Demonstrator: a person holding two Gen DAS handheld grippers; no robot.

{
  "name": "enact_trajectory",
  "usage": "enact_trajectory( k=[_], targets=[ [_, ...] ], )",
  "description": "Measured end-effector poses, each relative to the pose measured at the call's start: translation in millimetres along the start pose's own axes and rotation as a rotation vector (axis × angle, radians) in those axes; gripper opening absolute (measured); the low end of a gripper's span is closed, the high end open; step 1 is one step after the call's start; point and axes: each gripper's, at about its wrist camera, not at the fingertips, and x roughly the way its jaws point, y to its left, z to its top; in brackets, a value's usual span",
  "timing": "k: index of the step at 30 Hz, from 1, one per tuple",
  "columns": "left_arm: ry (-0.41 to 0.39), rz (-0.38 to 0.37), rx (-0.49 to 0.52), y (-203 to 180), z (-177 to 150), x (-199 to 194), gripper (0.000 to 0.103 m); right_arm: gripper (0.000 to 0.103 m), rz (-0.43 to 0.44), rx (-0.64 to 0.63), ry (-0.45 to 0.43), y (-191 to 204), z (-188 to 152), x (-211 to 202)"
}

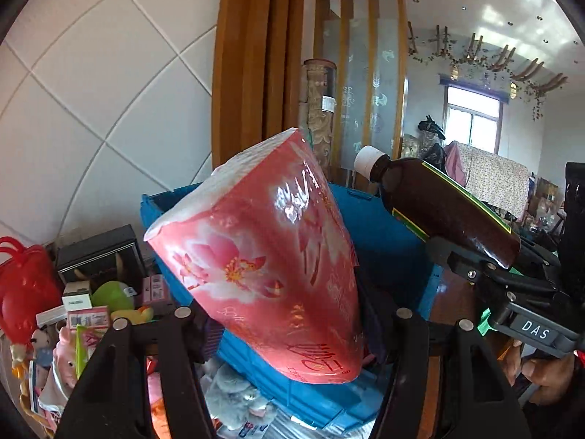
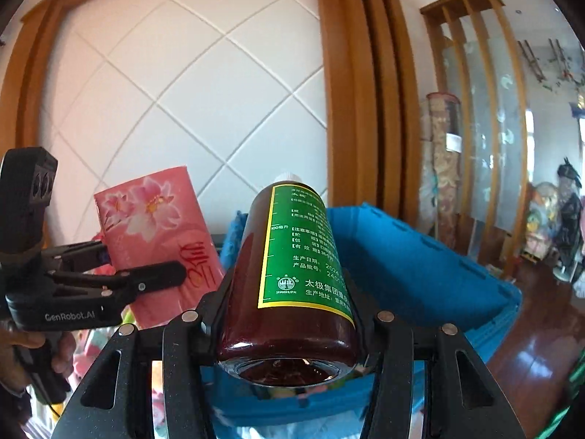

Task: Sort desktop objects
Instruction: 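Carry the bottle and tissue pack into the blue bin and open both tools, then move both tools back from the bin over the table pile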

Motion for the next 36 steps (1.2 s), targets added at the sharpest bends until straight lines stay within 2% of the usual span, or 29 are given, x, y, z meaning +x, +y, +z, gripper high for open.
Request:
enact_trajectory(
  k=[4, 8, 10, 11, 13, 14, 15, 17, 22, 29, 36],
  targets=[
    [0.025, 0.001, 0.007, -18, 21, 35, 0.061, 0.05, -0.052, 0.035, 0.0, -39, 7, 11],
    [0.076, 0.061, 0.019, -27, 40, 66, 0.067, 0.051, -0.086, 0.06, -0.003, -70, 26, 25],
    [0.095, 0.136, 0.035, -32, 47, 76, 0.069, 0.062, -0.105, 0.076, 0.011, -81, 34, 41],
    [0.095, 0.173, 0.039, -34, 49, 78, 0.069, 0.074, -0.105, 0.089, 0.009, -87, 37, 44],
    [0.075, 0.214, 0.04, -35, 53, 77, 0.073, 0.077, -0.098, 0.115, -0.016, -94, 39, 41],
    [0.062, 0.21, 0.035, -35, 54, 75, 0.08, 0.081, -0.095, 0.123, -0.029, -96, 38, 36],
    [0.047, 0.205, 0.028, -33, 54, 72, 0.082, 0.087, -0.093, 0.129, -0.04, -97, 38, 33],
    [0.023, 0.212, 0.023, -34, 56, 64, 0.087, 0.09, -0.083, 0.142, -0.056, -99, 36, 27],
    [-0.003, 0.242, 0.013, -35, 56, 53, 0.088, 0.095, -0.025, 0.177, -0.064, -102, 32, 12],
    [-0.001, 0.272, 0.003, -41, 38, 44, 0.089, 0.098, -0.014, 0.16, -0.073, -96, 22, -16],
    [-0.008, 0.325, -0.024, -41, 20, 26, 0.089, 0.099, 0.023, 0.179, -0.065, -90, 16, -24]
  ],
)
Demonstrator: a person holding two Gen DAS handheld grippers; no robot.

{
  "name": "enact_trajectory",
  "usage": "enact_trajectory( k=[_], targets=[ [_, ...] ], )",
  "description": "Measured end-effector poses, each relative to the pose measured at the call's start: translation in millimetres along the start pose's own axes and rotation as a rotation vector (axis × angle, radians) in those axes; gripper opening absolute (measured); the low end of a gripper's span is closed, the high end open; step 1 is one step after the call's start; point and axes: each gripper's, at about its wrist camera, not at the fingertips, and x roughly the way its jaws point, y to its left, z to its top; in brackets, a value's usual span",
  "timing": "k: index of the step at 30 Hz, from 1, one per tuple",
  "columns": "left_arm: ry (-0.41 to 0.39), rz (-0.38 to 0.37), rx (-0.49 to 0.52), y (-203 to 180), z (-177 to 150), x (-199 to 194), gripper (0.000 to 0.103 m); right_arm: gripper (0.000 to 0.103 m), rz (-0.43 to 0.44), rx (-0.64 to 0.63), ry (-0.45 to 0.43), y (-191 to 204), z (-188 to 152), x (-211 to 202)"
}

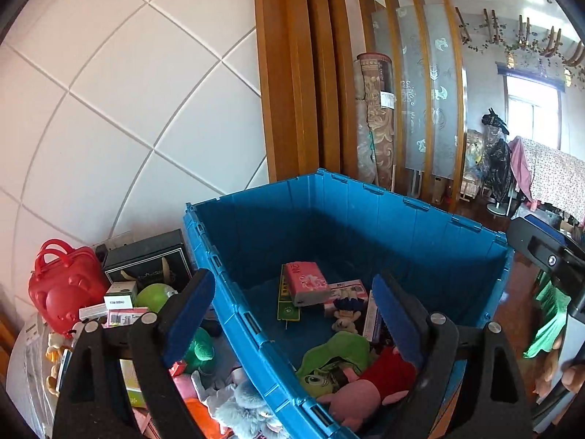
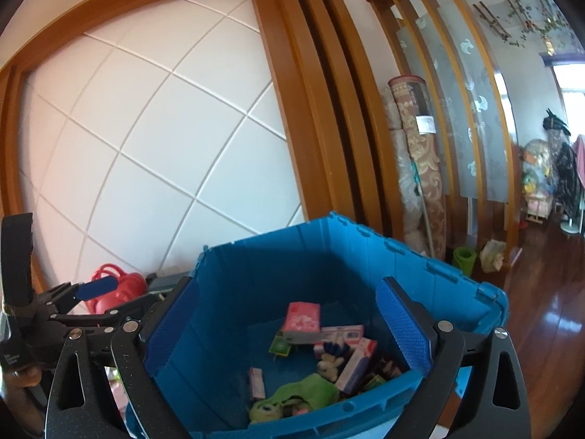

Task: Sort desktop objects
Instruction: 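Move both tools back from the bin over the table pile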

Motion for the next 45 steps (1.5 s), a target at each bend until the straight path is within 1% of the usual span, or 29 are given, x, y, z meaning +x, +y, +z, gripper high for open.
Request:
enact_trajectory(
  k=[6, 13, 18, 20, 24, 28, 34, 37, 39, 43, 45],
  targets=[
    [-0.017, 0.07, -0.019, 8, -23, -22, 0.089, 0.102, 0.052, -0.029, -0.002, 16, -4, -12],
    [0.017, 0.155, -0.048, 32, -54, -38, 0.089, 0.102, 0.145, -0.055, 0.015, 41, -10, -13],
    [0.039, 0.239, -0.097, 70, -74, -53, 0.089, 0.103, 0.223, -0.075, 0.033, 65, -20, -10],
    [0.036, 0.266, -0.102, 87, -80, -60, 0.089, 0.103, 0.25, -0.094, 0.056, 80, -25, -5],
    [0.024, 0.378, -0.088, 122, -89, -70, 0.089, 0.103, 0.297, -0.16, 0.079, 116, -36, 1],
    [0.02, 0.418, -0.102, 160, -98, -78, 0.089, 0.103, 0.327, -0.191, 0.095, 154, -46, 13],
    [0.044, 0.424, -0.086, 219, -125, -90, 0.089, 0.103, 0.331, -0.174, 0.122, 210, -66, 44],
    [0.08, 0.415, -0.046, 245, -147, -93, 0.089, 0.103, 0.353, -0.189, 0.176, 239, -88, 61],
    [0.106, 0.408, -0.028, 263, -162, -95, 0.089, 0.103, 0.339, -0.214, 0.22, 256, -108, 71],
    [0.155, 0.371, -0.049, 299, -186, -94, 0.089, 0.103, 0.318, -0.186, 0.297, 278, -142, 86],
    [0.173, 0.379, -0.037, 311, -197, -94, 0.089, 0.103, 0.3, -0.198, 0.325, 287, -158, 89]
  ],
)
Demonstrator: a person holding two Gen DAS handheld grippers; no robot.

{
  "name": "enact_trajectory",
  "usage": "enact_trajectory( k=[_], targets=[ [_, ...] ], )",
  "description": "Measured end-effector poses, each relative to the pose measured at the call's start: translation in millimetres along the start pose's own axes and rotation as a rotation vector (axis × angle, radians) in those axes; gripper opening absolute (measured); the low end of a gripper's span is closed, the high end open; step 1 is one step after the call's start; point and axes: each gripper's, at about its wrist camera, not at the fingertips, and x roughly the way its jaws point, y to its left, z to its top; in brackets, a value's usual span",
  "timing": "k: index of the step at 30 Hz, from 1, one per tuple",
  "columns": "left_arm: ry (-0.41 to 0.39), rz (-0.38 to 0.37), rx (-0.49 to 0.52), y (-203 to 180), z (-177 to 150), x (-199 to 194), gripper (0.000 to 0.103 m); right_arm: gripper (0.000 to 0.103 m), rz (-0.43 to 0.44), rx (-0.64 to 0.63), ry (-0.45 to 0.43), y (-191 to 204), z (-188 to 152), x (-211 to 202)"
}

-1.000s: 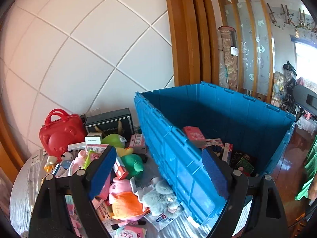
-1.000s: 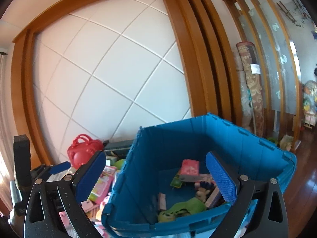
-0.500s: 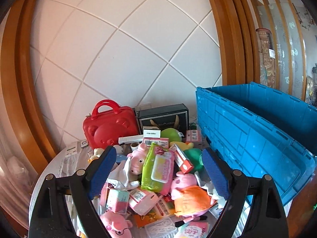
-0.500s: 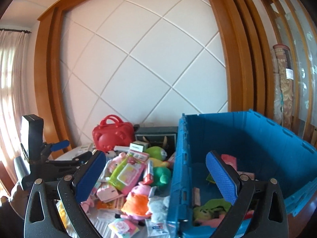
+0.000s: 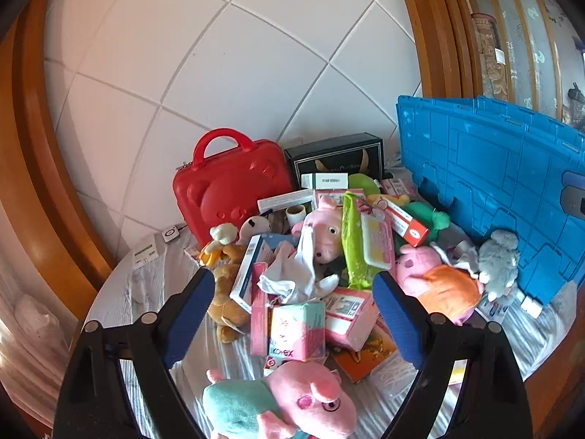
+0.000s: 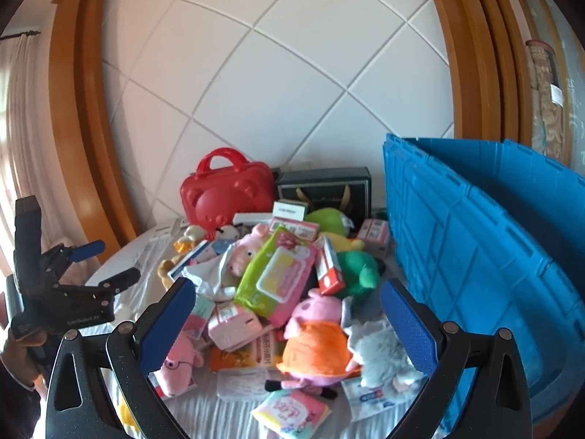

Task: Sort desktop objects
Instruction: 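Move both tools back from the bin over the table pile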

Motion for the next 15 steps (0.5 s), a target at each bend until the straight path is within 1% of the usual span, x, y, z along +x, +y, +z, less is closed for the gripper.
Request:
enact_trajectory(
  k=[2, 4, 7, 10, 12, 15],
  targets=[
    [0.02, 0.008, 0.005, 9, -14, 4, 0.089, 0.103, -0.013, -0.02, 0.036, 8, -14, 9],
    [0.056, 0.002, -0.009, 17, -29, 10, 0.089, 0.103, -0.013, -0.026, 0.085, 11, -28, 20],
    [0.106, 0.023, -0.037, 22, -52, 14, 0.089, 0.103, 0.012, -0.024, 0.158, 10, -44, 37],
    [0.158, 0.015, -0.084, 26, -73, 14, 0.089, 0.103, 0.029, -0.024, 0.21, 8, -52, 50],
    [0.184, 0.032, -0.093, 28, -86, 14, 0.089, 0.103, 0.046, -0.02, 0.231, 8, -54, 56],
    [0.225, 0.053, -0.13, 32, -99, 14, 0.089, 0.103, 0.085, -0.049, 0.253, 16, -56, 65]
  ],
)
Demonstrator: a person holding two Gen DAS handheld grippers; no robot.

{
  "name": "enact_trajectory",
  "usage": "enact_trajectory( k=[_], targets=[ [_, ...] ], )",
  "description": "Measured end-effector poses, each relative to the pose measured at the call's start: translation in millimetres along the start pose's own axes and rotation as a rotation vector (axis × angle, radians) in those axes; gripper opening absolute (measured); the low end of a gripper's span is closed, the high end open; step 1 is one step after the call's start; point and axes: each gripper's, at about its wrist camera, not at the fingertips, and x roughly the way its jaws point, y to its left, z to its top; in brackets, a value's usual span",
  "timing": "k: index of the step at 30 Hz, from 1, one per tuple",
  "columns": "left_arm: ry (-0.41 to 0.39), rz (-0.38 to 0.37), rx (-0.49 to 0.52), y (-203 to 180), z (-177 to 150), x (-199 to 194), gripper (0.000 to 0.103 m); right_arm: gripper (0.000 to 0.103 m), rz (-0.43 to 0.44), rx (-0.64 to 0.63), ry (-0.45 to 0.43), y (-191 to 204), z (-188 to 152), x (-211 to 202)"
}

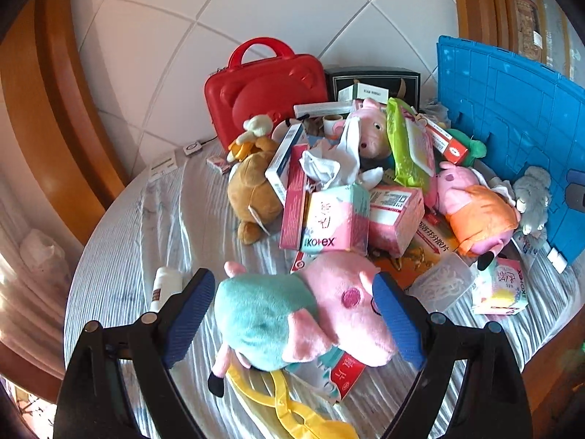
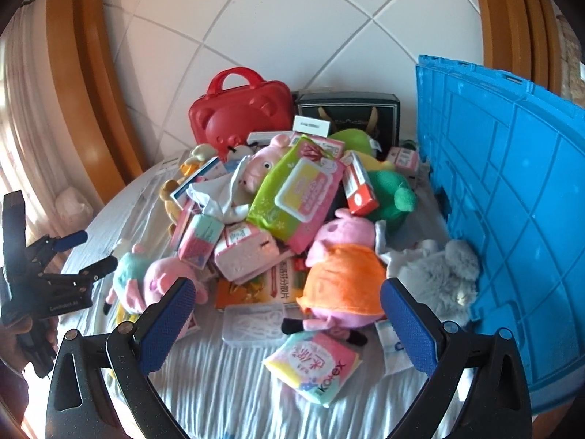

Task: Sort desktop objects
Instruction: 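Move both tools back from the bin over the table pile, then grasp the pink-and-teal plush pig with the right tool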

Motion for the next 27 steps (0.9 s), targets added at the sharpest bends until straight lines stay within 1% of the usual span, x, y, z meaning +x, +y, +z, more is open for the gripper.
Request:
enact_trajectory(
  k=[2, 5, 8, 10, 12, 15, 18, 22, 24, 27],
  targets=[
    [0.002, 0.015, -0.007, 1, -4, -2, 0.089, 0.103, 0.035, -0.02, 0.018, 9, 1, 10],
    [0.007, 0.054, 0.008, 5, -10, -5, 0.089, 0.103, 0.116, -0.05, 0.045, 30, 1, 27],
    [0.019, 0.083, -0.006, 18, -20, -8, 0.089, 0.103, 0.176, -0.13, 0.063, 60, -1, 45],
    [0.039, 0.095, -0.023, 30, -29, -7, 0.089, 0.103, 0.213, -0.179, 0.087, 79, -5, 60],
    [0.058, 0.106, -0.035, 40, -37, -5, 0.089, 0.103, 0.254, -0.202, 0.115, 95, -9, 74],
    [0.086, 0.104, -0.035, 50, -49, 2, 0.089, 0.103, 0.284, -0.223, 0.155, 116, -16, 98],
    [0.101, 0.091, -0.009, 57, -59, 13, 0.089, 0.103, 0.282, -0.234, 0.206, 130, -22, 124],
    [0.111, 0.022, -0.008, 68, -66, 37, 0.089, 0.102, 0.256, -0.244, 0.277, 140, -30, 158],
    [0.11, -0.004, 0.011, 71, -65, 49, 0.089, 0.102, 0.241, -0.236, 0.303, 142, -32, 171],
    [0.115, -0.074, 0.051, 72, -62, 69, 0.089, 0.102, 0.224, -0.216, 0.334, 144, -35, 187]
  ],
)
